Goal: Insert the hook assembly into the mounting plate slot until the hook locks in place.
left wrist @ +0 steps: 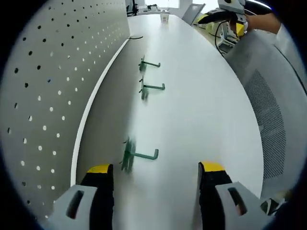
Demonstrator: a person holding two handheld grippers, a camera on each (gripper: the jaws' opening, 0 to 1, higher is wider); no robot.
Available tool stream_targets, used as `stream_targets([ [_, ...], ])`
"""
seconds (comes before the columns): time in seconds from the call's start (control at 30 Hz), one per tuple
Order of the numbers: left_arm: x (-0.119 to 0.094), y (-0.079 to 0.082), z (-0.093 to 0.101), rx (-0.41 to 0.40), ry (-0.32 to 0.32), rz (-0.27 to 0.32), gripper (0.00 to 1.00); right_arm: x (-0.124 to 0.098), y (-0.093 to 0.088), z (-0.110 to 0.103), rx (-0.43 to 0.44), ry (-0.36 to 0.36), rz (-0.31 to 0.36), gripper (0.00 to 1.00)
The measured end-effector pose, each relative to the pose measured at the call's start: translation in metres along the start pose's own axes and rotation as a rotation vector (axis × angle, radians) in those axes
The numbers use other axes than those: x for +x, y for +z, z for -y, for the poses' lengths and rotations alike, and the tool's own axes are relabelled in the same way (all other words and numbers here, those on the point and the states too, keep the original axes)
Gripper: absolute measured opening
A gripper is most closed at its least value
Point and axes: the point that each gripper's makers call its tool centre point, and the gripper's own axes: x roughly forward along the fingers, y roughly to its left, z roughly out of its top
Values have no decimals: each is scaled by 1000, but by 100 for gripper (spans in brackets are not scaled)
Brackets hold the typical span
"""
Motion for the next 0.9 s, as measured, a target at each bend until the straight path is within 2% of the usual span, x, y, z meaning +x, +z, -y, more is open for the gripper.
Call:
stream_targets([
  [0.2, 1, 0, 0, 12, -25, 13, 73, -2, -2, 2, 14, -7, -1, 61],
  [0.5, -1, 0, -6, 26, -32, 25, 64, -2, -5, 2, 13, -10, -9, 60],
  [0.9, -2, 2, -18, -3, -11, 18, 39, -4, -2, 3, 17, -17, 1, 59],
])
